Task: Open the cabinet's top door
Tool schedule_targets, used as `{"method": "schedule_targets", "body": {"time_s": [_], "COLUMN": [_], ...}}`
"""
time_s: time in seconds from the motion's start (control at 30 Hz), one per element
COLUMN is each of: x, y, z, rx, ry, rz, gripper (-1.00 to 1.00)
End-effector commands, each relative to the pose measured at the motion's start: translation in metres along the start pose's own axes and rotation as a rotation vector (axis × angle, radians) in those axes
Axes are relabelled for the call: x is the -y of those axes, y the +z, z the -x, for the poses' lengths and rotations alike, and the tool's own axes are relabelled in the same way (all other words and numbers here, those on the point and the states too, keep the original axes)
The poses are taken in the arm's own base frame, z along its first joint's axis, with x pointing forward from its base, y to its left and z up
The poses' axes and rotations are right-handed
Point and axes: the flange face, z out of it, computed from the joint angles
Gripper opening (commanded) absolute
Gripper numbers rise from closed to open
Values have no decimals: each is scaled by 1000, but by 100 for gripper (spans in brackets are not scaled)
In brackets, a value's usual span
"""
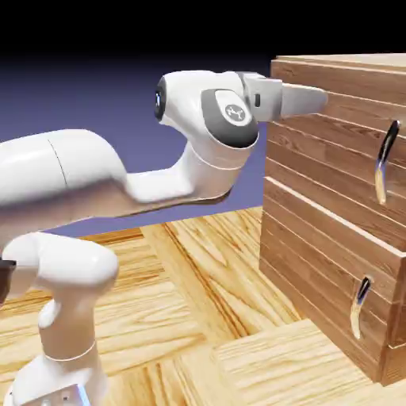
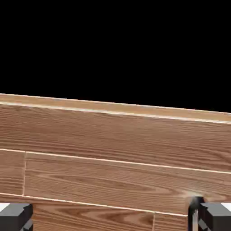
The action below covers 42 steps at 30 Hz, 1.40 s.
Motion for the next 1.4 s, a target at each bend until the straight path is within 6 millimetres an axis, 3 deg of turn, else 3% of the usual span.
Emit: {"method": "schedule_targets", "body": {"time_s": [0.0, 0.23, 0.43, 0.47, 0.63, 0.67, 0.7, 1.07, 1.37], "x": [-8, -69, -124, -124, -124, -124, -124, -94, -53], "y": [4, 39, 78, 78, 128, 128, 128, 38, -39], "z": [0, 11, 42, 42, 40, 40, 40, 70, 110], "rx": [-7, -42, -48, -48, -48, -48, -48, -187, -321], "ry": [6, 43, 67, 67, 67, 67, 67, 70, 72], "rz": [-2, -5, 4, 4, 4, 4, 4, 152, 295], "gripper": [0, 0, 0, 0, 0, -100, -100, -100, -100]}}
